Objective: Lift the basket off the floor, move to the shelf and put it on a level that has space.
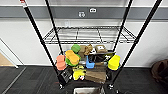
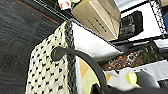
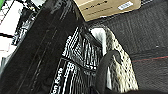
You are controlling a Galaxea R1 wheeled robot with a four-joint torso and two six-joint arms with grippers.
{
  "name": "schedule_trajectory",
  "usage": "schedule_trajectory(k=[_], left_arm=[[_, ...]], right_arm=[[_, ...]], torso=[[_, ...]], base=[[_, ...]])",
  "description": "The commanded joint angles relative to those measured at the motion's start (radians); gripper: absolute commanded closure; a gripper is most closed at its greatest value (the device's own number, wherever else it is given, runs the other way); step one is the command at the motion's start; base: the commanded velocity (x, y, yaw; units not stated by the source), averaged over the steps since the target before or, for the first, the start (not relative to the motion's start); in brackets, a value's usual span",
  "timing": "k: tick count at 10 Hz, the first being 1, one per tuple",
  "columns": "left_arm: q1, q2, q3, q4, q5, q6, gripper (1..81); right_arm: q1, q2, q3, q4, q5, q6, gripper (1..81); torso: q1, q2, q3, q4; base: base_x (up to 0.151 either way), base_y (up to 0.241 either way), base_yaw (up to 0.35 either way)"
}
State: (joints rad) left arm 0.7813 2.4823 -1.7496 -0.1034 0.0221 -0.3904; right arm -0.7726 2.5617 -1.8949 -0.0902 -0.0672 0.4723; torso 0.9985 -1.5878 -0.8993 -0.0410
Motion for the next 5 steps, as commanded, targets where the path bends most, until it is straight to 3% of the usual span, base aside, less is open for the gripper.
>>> schedule_trajectory(k=[1,2,5], left_arm=[[-0.105,-0.081,0.155,-0.002,0.001,0.002,81.1],[-0.105,-0.101,0.185,-0.002,0.001,0.004,81.1],[-0.099,-0.143,0.251,-0.002,-0.001,0.012,81.1]], right_arm=[[0.127,-0.076,0.138,0.026,0.033,0.009,81.1],[0.126,-0.094,0.166,0.026,0.033,0.009,81.1],[0.11,-0.147,0.232,0.021,0.041,0.008,81.1]], torso=[[-0.064,0.099,0.06,0.0],[-0.085,0.132,0.018,0.0],[-0.147,0.227,0.034,0.0]], base=[[0.0,0.0,0.0],[0.0,0.0,0.0],[0.0,0.0,0.0]])
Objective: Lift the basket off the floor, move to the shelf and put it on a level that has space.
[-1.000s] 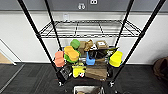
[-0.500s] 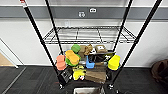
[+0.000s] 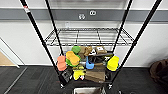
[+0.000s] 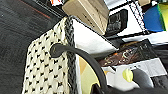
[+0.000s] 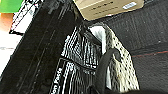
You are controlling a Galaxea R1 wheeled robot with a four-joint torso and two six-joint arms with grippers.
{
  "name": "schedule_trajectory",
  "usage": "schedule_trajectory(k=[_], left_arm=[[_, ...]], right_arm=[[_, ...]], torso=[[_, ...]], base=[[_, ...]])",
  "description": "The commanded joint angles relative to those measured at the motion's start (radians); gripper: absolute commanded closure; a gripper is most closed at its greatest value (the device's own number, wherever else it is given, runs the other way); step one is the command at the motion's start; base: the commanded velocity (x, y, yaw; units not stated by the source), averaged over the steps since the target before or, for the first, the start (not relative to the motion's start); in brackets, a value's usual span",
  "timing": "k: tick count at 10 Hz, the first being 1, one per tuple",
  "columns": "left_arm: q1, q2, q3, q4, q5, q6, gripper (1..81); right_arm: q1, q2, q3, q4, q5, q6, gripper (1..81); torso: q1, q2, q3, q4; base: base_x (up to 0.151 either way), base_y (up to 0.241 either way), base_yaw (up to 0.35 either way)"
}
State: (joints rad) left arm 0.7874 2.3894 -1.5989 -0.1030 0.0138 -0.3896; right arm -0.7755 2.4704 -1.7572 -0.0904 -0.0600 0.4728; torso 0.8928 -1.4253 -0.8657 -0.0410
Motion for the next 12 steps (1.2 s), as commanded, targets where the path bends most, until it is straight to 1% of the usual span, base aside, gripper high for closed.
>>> schedule_trajectory(k=[1,2,3,4,6,12], left_arm=[[-0.106,-0.067,0.12,-0.003,0.005,0.012,81.1],[-0.106,-0.071,0.126,-0.004,0.003,0.009,81.1],[-0.106,-0.073,0.132,-0.006,0.003,0.009,81.1],[-0.099,-0.076,0.137,-0.004,0.003,0.009,81.1],[-0.092,-0.076,0.137,-0.004,0.002,0.009,81.1],[-0.063,-0.077,0.139,-0.003,-0.027,0.012,81.1]], right_arm=[[0.113,-0.074,0.117,0.023,0.039,0.007,81.1],[0.117,-0.087,0.14,0.023,0.042,0.007,81.1],[0.126,-0.094,0.156,0.021,0.039,0.007,81.1],[0.135,-0.097,0.168,0.018,0.029,0.007,81.1],[0.141,-0.098,0.177,0.012,0.026,0.007,81.1],[0.146,-0.098,0.19,0.006,0.014,0.007,81.1]], torso=[[-0.063,0.098,0.0,0.0],[-0.085,0.132,0.0,0.0],[-0.106,0.163,0.059,0.0],[-0.126,0.195,0.092,0.0],[-0.158,0.246,0.131,0.0],[-0.286,0.438,0.329,0.0]], base=[[0.0,0.0,0.0],[0.0,0.0,0.0],[0.0,0.0,0.0],[0.0,0.0,0.0],[0.0,0.0,0.0],[0.0,0.0,0.0]])
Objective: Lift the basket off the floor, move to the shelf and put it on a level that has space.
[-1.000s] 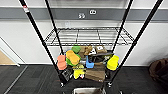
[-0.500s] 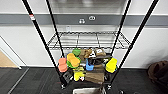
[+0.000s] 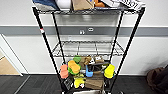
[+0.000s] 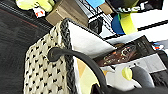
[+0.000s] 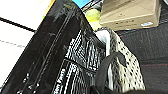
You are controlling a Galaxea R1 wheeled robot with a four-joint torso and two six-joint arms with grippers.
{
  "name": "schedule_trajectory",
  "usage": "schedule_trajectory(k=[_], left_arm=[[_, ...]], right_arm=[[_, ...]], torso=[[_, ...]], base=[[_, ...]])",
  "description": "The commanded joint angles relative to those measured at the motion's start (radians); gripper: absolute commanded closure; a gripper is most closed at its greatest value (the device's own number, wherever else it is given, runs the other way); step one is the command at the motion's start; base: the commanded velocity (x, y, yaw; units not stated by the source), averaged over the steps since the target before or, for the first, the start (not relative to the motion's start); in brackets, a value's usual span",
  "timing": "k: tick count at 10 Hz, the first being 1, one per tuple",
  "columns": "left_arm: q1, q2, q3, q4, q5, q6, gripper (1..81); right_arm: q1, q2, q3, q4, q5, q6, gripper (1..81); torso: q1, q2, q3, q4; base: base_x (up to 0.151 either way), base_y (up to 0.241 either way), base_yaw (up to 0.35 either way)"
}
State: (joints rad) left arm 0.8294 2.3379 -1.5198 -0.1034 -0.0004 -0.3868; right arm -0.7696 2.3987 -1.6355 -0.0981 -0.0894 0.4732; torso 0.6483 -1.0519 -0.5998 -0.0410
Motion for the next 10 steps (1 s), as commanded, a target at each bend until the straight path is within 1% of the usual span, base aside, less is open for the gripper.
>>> schedule_trajectory(k=[1,2,5,6,7,9,10], left_arm=[[-0.085,-0.032,0.061,-0.002,-0.052,0.009,81.1],[-0.06,-0.038,0.066,-0.002,-0.095,0.011,81.1],[-0.051,-0.05,0.092,0.001,-0.102,0.011,81.1],[-0.052,-0.06,0.108,0.001,-0.102,0.013,81.1],[-0.052,-0.069,0.121,0.002,-0.102,0.013,81.1],[-0.051,-0.081,0.144,0.004,-0.104,0.014,81.1],[-0.051,-0.084,0.153,0.014,-0.104,0.013,81.1]], right_arm=[[0.14,-0.027,0.07,0.014,0.043,0.007,81.1],[0.138,-0.027,0.071,0.012,0.043,0.005,81.1],[0.134,-0.028,0.088,0.009,0.043,0.005,81.1],[0.128,-0.031,0.094,0.008,0.045,0.005,81.1],[0.118,-0.037,0.102,0.008,0.045,0.005,81.1],[0.098,-0.059,0.122,0.009,0.057,0.004,81.1],[0.089,-0.066,0.131,0.009,0.062,0.004,81.1]], torso=[[-0.061,0.096,0.094,0.0],[-0.082,0.127,0.127,0.0],[-0.148,0.227,0.229,0.0],[-0.17,0.259,0.163,0.0],[-0.191,0.29,0.194,0.0],[-0.224,0.338,0.214,0.0],[-0.243,0.369,0.217,0.0]], base=[[0.0,0.0,0.0],[0.0,0.0,0.0],[0.0,0.0,0.0],[0.0,0.0,0.0],[0.0,0.0,0.0],[0.0,0.0,0.0],[0.0,0.0,0.0]])
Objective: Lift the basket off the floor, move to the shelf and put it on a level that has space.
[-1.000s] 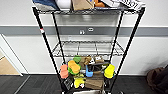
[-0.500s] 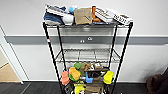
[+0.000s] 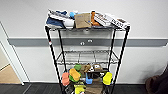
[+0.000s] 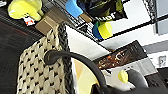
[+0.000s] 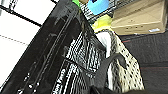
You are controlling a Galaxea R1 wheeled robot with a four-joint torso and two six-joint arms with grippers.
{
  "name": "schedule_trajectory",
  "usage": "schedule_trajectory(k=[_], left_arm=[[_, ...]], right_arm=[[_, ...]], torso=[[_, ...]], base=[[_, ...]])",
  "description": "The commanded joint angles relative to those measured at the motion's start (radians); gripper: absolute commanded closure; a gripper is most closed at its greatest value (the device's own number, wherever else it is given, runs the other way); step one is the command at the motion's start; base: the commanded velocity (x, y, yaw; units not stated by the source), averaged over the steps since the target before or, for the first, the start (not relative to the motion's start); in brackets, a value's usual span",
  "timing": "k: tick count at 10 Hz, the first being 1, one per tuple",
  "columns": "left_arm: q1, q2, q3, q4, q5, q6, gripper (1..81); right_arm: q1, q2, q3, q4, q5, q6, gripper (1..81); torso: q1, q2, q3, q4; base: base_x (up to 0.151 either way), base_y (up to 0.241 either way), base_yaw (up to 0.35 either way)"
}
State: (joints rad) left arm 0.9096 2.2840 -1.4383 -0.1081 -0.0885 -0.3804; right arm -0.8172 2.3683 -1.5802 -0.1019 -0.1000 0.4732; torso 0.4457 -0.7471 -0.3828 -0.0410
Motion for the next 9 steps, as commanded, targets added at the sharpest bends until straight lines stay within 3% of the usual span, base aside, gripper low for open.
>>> schedule_trajectory(k=[1,2,3,6,9], left_arm=[[-0.132,-0.032,0.078,0.019,-0.017,0.006,81.1],[-0.131,-0.035,0.084,0.021,-0.017,0.006,81.1],[-0.131,-0.043,0.093,0.021,-0.017,0.006,81.1],[-0.132,-0.056,0.108,0.021,-0.017,0.006,81.1],[-0.132,-0.047,0.108,0.021,-0.017,0.006,81.1]], right_arm=[[0.137,-0.038,0.077,0.014,0.074,0.004,81.1],[0.135,-0.038,0.082,0.014,0.074,0.004,81.1],[0.137,-0.036,0.086,0.014,0.074,0.004,81.1],[0.135,-0.035,0.088,0.014,0.074,0.002,81.1],[0.134,-0.038,0.088,0.014,0.074,0.002,81.1]], torso=[[-0.064,0.099,0.0,0.0],[-0.085,0.131,0.0,0.0],[-0.108,0.166,0.073,0.0],[-0.157,0.244,0.13,0.0],[-0.221,0.341,0.229,0.0]], base=[[0.0,0.0,0.0],[0.0,0.0,0.0],[0.0,0.0,0.0],[0.0,0.0,0.0],[0.0,0.0,0.0]])
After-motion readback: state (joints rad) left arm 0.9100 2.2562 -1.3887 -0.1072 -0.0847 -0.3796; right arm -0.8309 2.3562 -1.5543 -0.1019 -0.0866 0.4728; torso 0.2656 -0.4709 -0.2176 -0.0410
